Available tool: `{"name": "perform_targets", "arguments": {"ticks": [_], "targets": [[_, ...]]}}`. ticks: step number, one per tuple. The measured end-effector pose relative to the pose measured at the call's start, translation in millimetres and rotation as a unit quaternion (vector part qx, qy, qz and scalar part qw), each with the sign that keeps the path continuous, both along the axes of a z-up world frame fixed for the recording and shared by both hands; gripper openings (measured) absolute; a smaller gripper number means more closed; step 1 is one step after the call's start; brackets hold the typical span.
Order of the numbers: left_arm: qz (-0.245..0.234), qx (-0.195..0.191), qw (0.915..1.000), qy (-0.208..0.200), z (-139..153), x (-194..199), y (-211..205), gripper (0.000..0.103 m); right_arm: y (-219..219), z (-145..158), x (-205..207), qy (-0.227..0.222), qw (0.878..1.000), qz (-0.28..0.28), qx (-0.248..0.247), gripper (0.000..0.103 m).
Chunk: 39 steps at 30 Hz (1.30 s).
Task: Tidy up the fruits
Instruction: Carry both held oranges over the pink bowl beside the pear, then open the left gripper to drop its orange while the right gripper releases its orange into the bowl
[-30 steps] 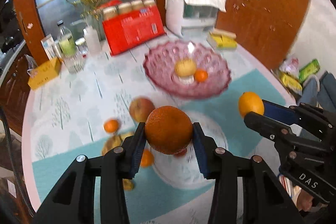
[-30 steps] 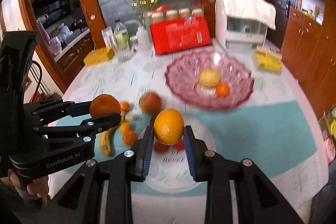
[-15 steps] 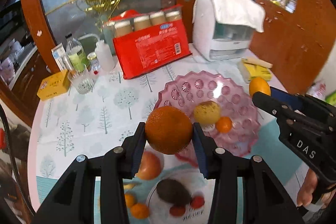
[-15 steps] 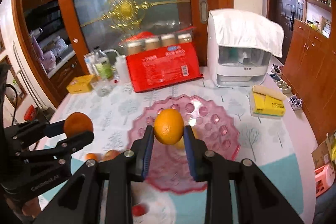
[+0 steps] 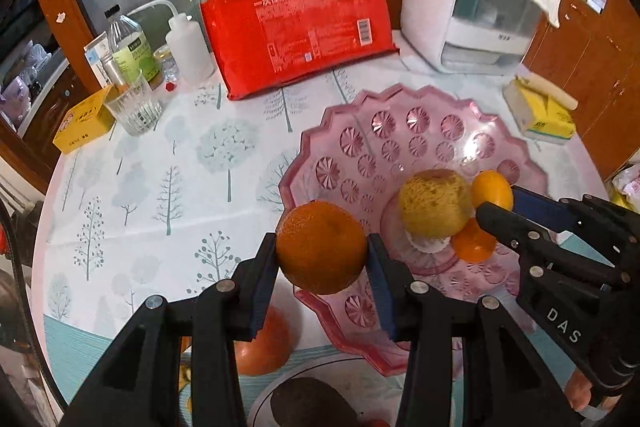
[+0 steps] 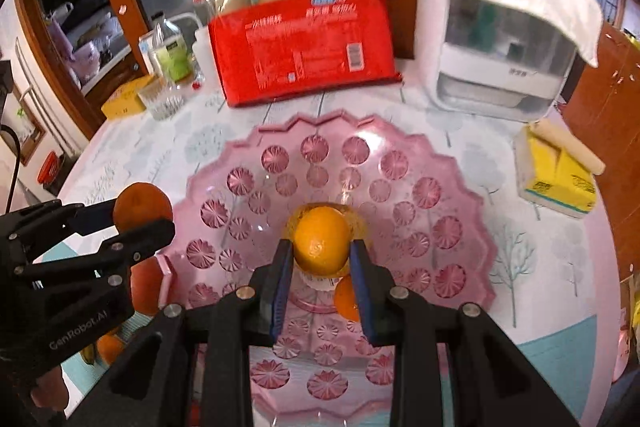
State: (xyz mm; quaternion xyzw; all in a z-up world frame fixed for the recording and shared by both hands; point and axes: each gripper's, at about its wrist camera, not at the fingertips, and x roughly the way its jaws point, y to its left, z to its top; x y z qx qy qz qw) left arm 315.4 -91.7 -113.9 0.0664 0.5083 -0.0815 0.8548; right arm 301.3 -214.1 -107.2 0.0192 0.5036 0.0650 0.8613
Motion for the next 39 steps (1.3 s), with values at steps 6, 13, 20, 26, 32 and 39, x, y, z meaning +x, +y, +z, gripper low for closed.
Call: {"name": "perform_targets", "arguments": {"ticks": [6, 13, 20, 26, 32, 39], "targets": [[0.001, -0.011, 0.9999, 0.012, -15, 8, 2, 0.042, 3, -20, 8, 0.022, 1.0, 0.004, -0.007, 0.029], [-0.028, -0.011, 0.9995, 0.012, -21, 10, -16, 0.042, -13, -25, 10, 0.02, 1.0, -0.016, 0.002, 0.03], [-0.042, -0.008, 0.9985, 0.035, -40, 10, -33, 0.043, -13, -24, 5, 0.024, 1.0, -0.012, -0.001, 0.03], [-0.043, -0.016, 0.9979, 0.045, -41, 6, -32, 0.047, -14, -16, -2, 0.019, 1.0, -0.009, 0.016, 0.034], [-0.028, -0.027, 0.9988, 0.029, -29, -1, -19, 0.064, -18, -10, -9, 0.015, 0.999, -0.023, 0.028, 0.041], [-0.007, -0.024, 0.9995, 0.02, -13, -10, -7, 0.08, -17, 1, -18, 0.007, 0.999, -0.029, 0.031, 0.042]]}}
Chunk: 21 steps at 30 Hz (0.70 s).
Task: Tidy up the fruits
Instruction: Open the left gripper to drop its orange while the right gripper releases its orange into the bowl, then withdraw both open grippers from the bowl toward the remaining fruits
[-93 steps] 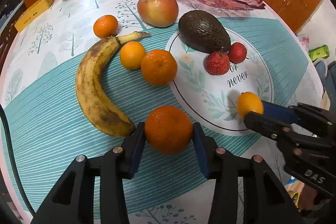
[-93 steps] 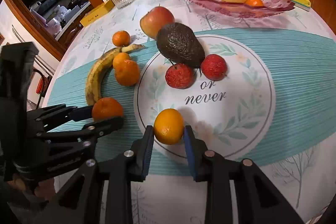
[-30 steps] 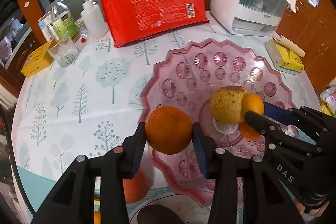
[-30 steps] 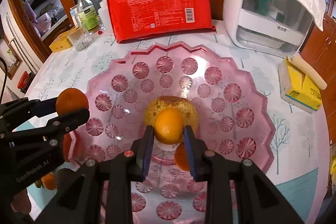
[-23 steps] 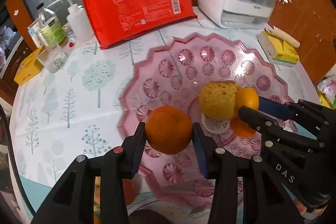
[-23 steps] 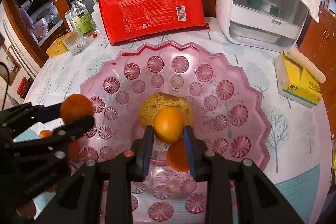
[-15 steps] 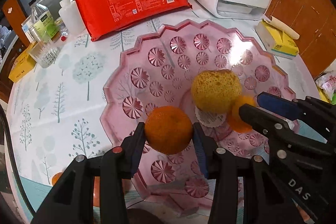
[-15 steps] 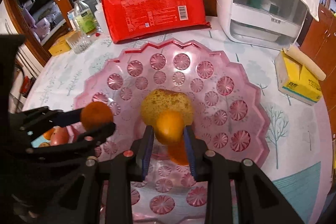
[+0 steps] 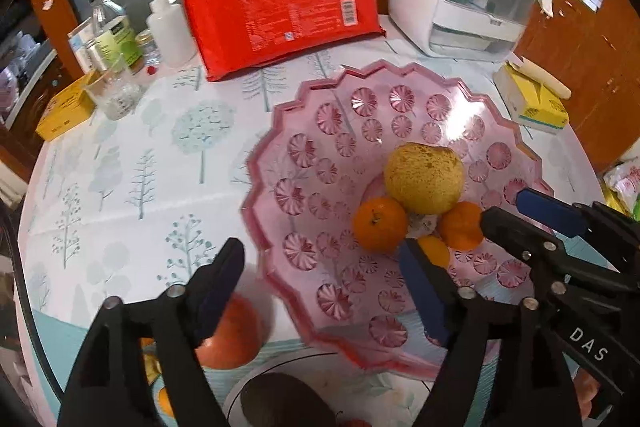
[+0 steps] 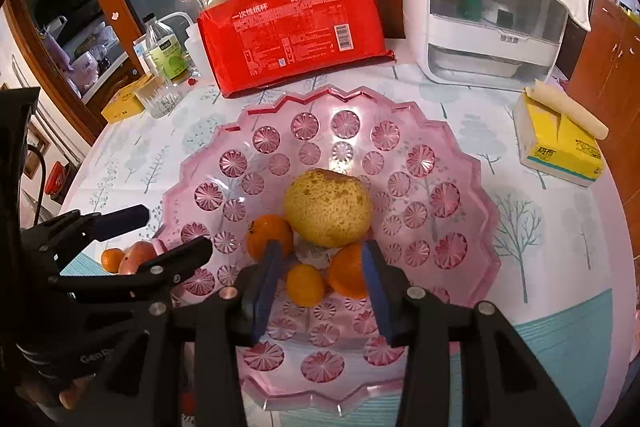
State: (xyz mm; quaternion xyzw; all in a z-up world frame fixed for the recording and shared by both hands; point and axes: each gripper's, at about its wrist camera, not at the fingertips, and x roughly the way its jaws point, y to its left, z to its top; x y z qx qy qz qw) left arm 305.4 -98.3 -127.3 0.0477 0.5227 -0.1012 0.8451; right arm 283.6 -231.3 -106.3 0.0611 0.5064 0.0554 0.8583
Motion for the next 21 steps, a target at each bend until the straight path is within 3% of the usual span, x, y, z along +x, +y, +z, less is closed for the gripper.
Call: {"name": "perform_targets", "arguments": {"ticks": [7, 17, 21], "targets": [[0.004, -0.031, 0.9995, 0.0, 18, -10, 10, 0.089, 2, 8, -6, -0.001, 1.0, -0.01, -0.003, 0.043], [0.004, -0.05, 0.9987, -0.008, 43, -31, 19, 0.089, 8, 25, -24, -0.009, 1.0, -0.017, -0.004, 0.044], [-0.004, -0.049, 0.9985, -0.024, 58, -43, 22, 0.09, 10, 34, -32, -0.016, 1.0, -0.024, -0.009, 0.049]]}}
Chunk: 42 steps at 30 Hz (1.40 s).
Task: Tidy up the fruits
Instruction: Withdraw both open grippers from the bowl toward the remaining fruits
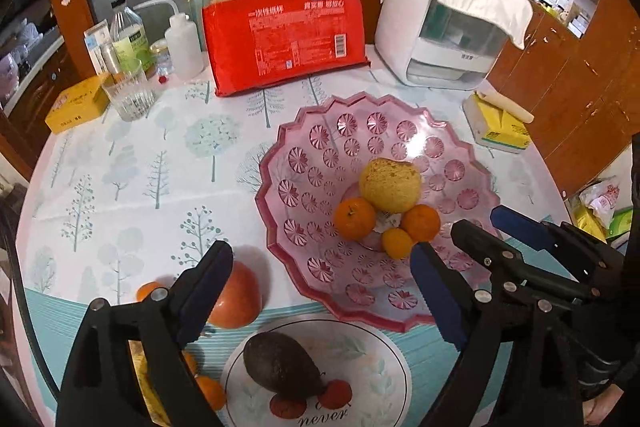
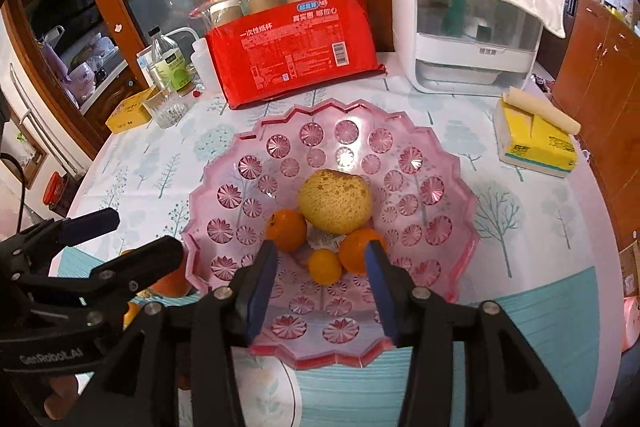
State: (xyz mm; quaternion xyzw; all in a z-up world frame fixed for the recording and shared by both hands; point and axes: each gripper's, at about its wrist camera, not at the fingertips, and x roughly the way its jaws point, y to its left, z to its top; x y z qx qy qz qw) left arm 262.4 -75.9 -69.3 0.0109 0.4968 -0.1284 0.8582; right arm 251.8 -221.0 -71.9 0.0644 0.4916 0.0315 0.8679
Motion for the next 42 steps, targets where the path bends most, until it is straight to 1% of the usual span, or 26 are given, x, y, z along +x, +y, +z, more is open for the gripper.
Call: {"name": "perform_targets", "arguments": {"ticks": [6, 10, 12, 17, 23, 29, 34, 36, 40, 42], "targets": [[-0.009, -0.006, 0.9998, -0.016, 23, -16, 10, 0.091, 6, 19, -14, -0.014, 1.0, -0.006, -0.011, 0.052], [-0.017, -0.01, 0.9996, -0.022, 36, -27, 18, 0.094, 12, 32, -25, -0.021, 1.0, -0.011, -0.013, 0.053], [-0.027, -0.013, 0.9993, -0.023, 43, -33, 21, 0.094, 17, 40, -31, -0.027, 0.999, -0.013, -0.016, 0.053], [-0.032, -0.012, 0.9989, -0.033, 57, -46, 33, 0.094, 29, 56, -44, -0.039, 0.999, -0.016, -0.024, 0.055], [-0.028, -0.023, 0.9986, -0.039, 74, -59, 56, 0.094, 43, 73, -60, -0.051, 0.998, -0.017, -0.03, 0.055], [-0.013, -0.013, 0.9977, -0.065, 93, -75, 89, 0.094, 57, 84, -75, -0.061, 0.997, -0.016, -0.032, 0.055], [0.01, -0.012, 0.9975, -0.07, 97, -85, 124, 0.094, 69, 84, -86, -0.06, 0.998, -0.014, -0.026, 0.055], [0.019, -0.011, 0.9973, -0.069, 96, -89, 137, 0.094, 74, 82, -90, -0.057, 0.998, -0.013, -0.015, 0.055], [0.04, -0.003, 0.9973, -0.061, 82, -99, 163, 0.094, 89, 72, -98, -0.05, 0.999, 0.0, -0.002, 0.055], [0.047, 0.003, 0.9977, -0.049, 69, -101, 173, 0.094, 97, 65, -101, -0.044, 0.999, 0.008, 0.001, 0.055]]}}
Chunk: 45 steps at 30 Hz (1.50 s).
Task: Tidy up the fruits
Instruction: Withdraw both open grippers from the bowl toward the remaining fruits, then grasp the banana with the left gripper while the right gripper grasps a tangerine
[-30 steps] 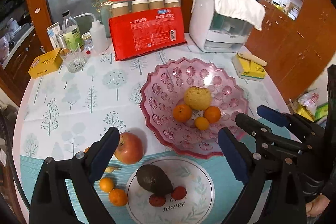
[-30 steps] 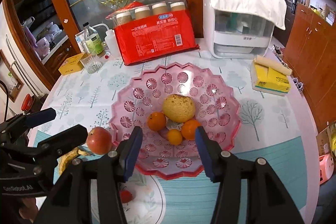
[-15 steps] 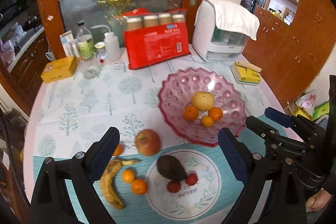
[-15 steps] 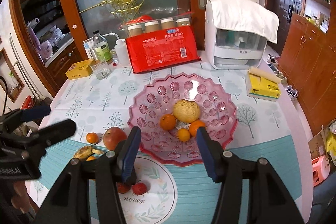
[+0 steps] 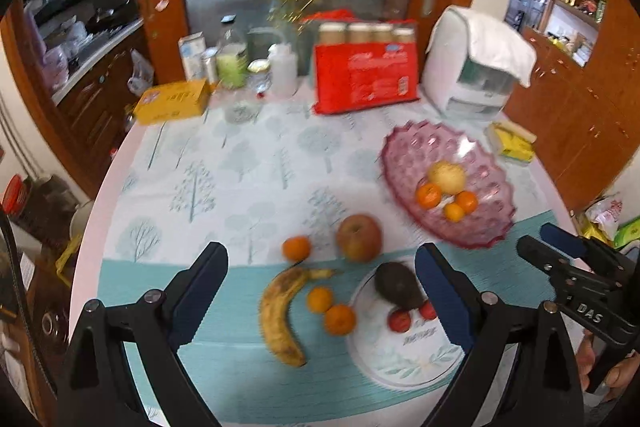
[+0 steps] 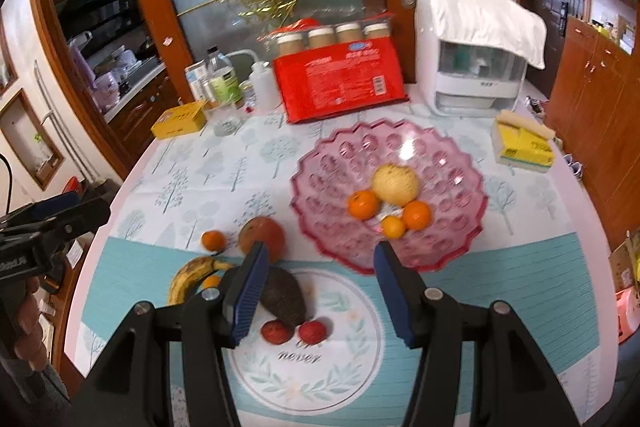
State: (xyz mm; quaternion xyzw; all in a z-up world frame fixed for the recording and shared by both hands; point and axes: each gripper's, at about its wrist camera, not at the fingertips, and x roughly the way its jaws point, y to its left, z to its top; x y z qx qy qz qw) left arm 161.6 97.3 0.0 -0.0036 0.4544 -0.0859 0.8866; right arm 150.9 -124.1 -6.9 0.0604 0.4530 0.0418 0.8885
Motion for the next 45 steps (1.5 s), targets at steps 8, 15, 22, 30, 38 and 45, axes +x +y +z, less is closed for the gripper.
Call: {"name": "perform_targets", "arguments": {"ticks": [8, 15, 22, 30, 38, 45], "targets": [[0.013, 0.022, 0.9986, 0.045, -55, -1, 25, 0.094, 52, -43, -5, 0.045, 0.998, 0.052, 0.008, 0.055], [0.003, 0.035, 0.9954, 0.089, -105, 5, 34, 0.094, 94, -93, -2, 0.099, 0.991, 0.085, 0.024, 0.055], [-0.008, 0.042, 0.9903, 0.132, -148, 15, 37, 0.087, 121, -127, 2, 0.12, 0.986, 0.107, 0.037, 0.055], [-0.019, 0.03, 0.9851, 0.168, -178, 32, 40, 0.076, 134, -152, 19, 0.135, 0.984, 0.109, 0.028, 0.055], [-0.021, 0.029, 0.9801, 0.195, -201, 46, 41, 0.06, 144, -164, 31, 0.137, 0.984, 0.118, 0.008, 0.055], [-0.023, 0.033, 0.9792, 0.199, -209, 50, 38, 0.047, 149, -168, 35, 0.14, 0.981, 0.133, 0.0, 0.041]]}}
